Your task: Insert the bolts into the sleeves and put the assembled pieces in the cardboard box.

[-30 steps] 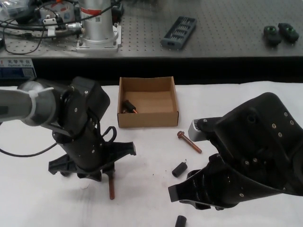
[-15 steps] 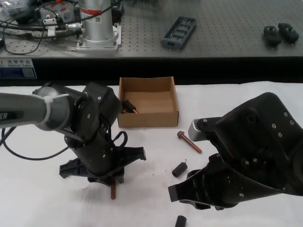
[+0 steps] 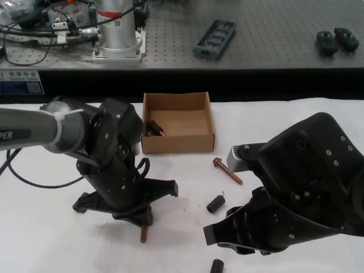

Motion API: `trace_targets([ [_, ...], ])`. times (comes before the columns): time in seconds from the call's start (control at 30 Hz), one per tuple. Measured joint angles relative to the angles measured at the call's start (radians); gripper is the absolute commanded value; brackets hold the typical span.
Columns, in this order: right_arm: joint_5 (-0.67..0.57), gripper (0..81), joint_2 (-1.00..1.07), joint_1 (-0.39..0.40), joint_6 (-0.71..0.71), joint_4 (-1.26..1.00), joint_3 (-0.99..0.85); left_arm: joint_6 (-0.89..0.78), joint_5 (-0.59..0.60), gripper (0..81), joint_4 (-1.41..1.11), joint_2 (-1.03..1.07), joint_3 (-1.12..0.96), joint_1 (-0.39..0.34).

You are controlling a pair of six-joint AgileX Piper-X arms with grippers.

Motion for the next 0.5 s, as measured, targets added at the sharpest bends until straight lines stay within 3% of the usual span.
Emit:
trace_targets([
  [0.2, -0.079, 28.6, -0.008, 0.0, 0.057, 0.019, 0.0, 0.185, -0.054, 0.6, -0.033, -0.201, 0.039, 0.005],
  [0.5, -0.028, 28.6, -0.012, 0.0, 0.223, 0.047, 0.0, 0.203, -0.058, 0.6, -0.194, -0.627, 0.195, 0.057],
])
